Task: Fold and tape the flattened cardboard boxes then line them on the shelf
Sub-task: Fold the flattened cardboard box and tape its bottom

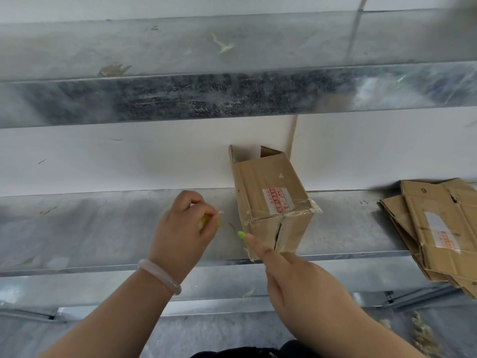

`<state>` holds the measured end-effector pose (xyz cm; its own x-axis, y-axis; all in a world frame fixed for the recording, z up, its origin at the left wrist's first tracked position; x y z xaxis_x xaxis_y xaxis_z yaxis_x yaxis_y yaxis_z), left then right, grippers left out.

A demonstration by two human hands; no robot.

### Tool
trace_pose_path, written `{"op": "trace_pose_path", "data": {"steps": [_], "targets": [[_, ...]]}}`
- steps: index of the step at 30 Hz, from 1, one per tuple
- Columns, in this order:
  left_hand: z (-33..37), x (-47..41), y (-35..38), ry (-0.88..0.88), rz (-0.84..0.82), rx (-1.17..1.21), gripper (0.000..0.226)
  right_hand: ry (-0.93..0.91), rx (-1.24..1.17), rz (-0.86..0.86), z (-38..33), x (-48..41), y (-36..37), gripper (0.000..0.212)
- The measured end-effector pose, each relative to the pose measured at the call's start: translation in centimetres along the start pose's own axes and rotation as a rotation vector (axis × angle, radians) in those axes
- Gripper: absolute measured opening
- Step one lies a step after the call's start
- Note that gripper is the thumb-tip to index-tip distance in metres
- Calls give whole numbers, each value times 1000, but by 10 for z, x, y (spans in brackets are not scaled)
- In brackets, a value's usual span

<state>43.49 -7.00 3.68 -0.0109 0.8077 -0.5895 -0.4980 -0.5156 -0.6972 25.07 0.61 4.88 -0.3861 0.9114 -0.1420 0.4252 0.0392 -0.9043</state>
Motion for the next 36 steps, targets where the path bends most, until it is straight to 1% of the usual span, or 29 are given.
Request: {"op": "trace_pose_path", "data": {"steps": [1,2,4,5,7,8,9,10,12,14,17,18,20,22,23,24,25,27,29,30,31,32,33,34,35,36], "targets": [[-4,2,5,49,12,-38,8,-48,-20,44,0,3,-4,67],[-10,4,11,84,19,-75,14,-61,-64,126,3,9,-11,62],[-28,7,25,86,8,-145,26,-63,-207,368,23,21,-25,46],[-38,9,32,75,0,-180,28,-38,-267,457,38,28,-30,40],[-53,18,46,66,-14,-210,28,70,-327,618,70,37,-40,33],[-57,25,52,66,-22,-196,28,151,-313,677,89,38,-42,33],[-59,33,58,64,-31,-173,27,253,-289,700,108,37,-41,34],[-61,43,63,53,-45,-147,26,370,-263,678,129,33,-37,35],[-62,62,73,17,-89,-95,22,587,-210,530,173,22,-18,32],[-59,77,78,33,-139,-42,18,688,-126,372,207,11,3,31],[-56,84,85,86,-190,-42,18,700,53,184,238,-6,25,31],[-57,84,86,81,-208,-48,16,683,97,144,243,-12,28,32],[-60,85,87,70,-240,-50,13,594,203,108,248,-20,29,34],[-59,85,82,46,-238,-63,25,483,360,58,251,-25,31,40],[-55,83,77,28,-207,-69,32,460,409,34,251,-26,31,44],[-47,78,70,-7,-165,-67,38,461,399,38,251,-26,30,47],[-36,72,62,-52,-109,-49,43,477,316,81,246,-27,26,50],[-6,59,46,-197,30,82,48,510,-19,271,226,-25,9,49],[32,44,34,-444,153,356,45,492,-467,449,186,-24,-12,46],[52,38,33,-586,181,538,43,459,-693,488,162,-24,-20,45],[72,32,36,-705,174,706,46,439,-878,473,141,-26,-23,46],[90,28,41,-778,147,824,51,447,-1000,409,123,-29,-23,49],[104,23,45,-803,129,894,51,469,-1059,326,109,-33,-20,53],[113,20,49,-801,138,924,45,480,-1075,264,100,-36,-17,58],[119,16,52,-808,168,936,40,474,-1082,237,94,-39,-14,59],[117,15,55,-836,208,929,42,475,-1093,231,91,-42,-12,55]]}}
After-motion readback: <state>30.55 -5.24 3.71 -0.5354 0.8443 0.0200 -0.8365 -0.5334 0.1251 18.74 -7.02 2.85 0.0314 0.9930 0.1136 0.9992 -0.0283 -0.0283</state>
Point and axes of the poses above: each hand's wrist, its own x-axis away from the middle knuckle, its own y-axis out of the palm, z = x × y, the point moved 6 cm from there along -x, towards the middle knuckle, and after that the axes turned 10 degrees about z, right-handed, at the moved point
